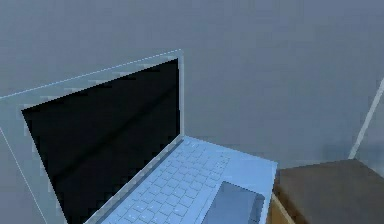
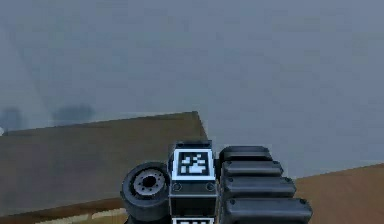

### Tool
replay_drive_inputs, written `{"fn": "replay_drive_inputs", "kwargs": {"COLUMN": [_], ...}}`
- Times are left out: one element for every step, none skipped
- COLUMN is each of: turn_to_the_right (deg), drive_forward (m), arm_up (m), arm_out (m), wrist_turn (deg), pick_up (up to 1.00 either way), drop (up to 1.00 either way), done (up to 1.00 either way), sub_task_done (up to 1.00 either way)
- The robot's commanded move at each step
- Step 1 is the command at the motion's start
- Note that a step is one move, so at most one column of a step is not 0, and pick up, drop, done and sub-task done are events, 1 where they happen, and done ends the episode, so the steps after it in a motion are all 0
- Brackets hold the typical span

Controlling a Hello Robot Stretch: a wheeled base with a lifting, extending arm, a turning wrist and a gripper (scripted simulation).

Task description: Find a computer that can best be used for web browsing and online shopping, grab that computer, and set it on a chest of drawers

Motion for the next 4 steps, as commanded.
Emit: {"fn": "replay_drive_inputs", "kwargs": {"turn_to_the_right": [-45.0, -45.0, -12.0, 0.0], "drive_forward": [0.00, 0.00, 0.00, 0.20], "arm_up": [0.00, 0.00, 0.00, 0.00], "arm_out": [0.00, 0.00, 0.00, 0.00], "wrist_turn": [0.0, 0.0, 0.0, 0.0], "pick_up": [0.00, 0.00, 0.00, 0.00], "drop": [0.00, 0.00, 0.00, 0.00], "done": [0.00, 0.00, 0.00, 0.00], "sub_task_done": [0.00, 0.00, 0.00, 0.00]}}
